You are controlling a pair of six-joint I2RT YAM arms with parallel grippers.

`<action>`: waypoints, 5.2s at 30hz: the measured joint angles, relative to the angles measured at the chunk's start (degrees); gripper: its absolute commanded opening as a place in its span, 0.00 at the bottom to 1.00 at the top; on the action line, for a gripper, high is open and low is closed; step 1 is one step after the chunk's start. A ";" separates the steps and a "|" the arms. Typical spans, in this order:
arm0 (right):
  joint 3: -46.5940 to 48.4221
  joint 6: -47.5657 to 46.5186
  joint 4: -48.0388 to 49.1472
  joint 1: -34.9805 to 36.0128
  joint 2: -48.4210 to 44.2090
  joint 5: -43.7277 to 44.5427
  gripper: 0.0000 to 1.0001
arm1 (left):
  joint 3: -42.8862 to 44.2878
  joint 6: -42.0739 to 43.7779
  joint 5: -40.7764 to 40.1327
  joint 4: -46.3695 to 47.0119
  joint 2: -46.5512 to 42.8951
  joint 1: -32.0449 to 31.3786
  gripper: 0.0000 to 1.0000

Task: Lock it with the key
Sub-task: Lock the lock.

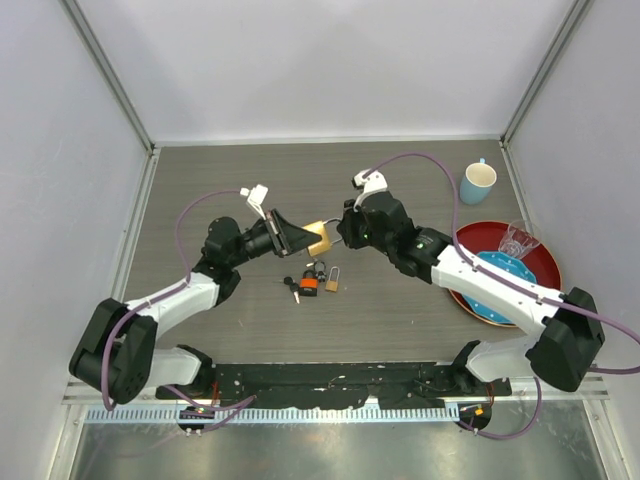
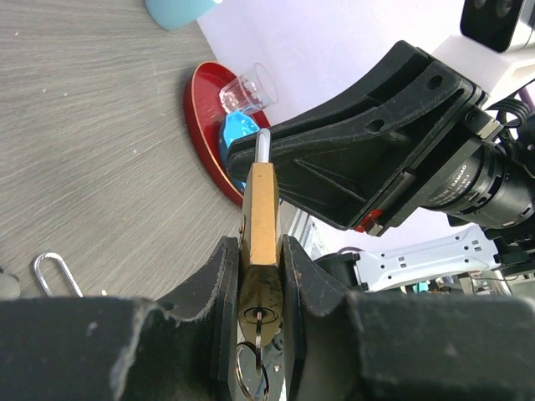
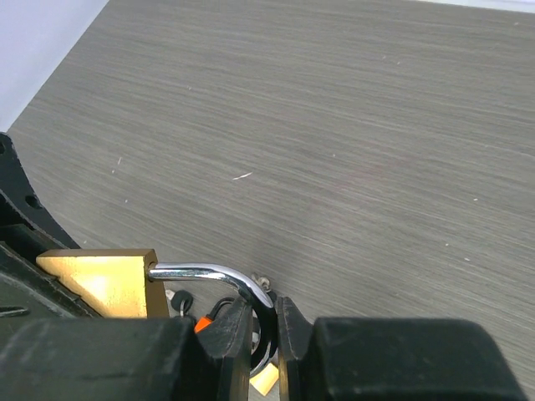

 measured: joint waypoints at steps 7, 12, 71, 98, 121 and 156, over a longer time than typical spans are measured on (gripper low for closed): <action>-0.72 -0.11 1.01 0.00 -2.45 3.21 0.02 | 2.16 0.07 -1.33 1.53 1.36 -1.70 0.00; -0.92 -0.22 2.23 0.00 -2.56 6.38 0.02 | 3.39 0.24 -3.67 2.47 2.58 -3.10 0.00; -20.87 21.81 34.14 -3.34 -14.71 -23.65 0.86 | -9.44 -6.27 2.56 1.03 -11.74 13.46 0.00; -26.16 48.74 83.80 -1.60 13.81 -17.09 0.70 | -13.88 -15.26 -1.25 16.50 -17.92 13.16 0.00; -19.21 51.67 87.14 0.37 19.39 -13.00 0.02 | -14.38 -17.59 -3.76 20.57 -13.92 10.08 0.00; -10.64 29.00 38.29 -10.97 -1.18 -39.50 0.02 | 0.55 15.61 9.42 -28.30 -28.20 9.27 0.77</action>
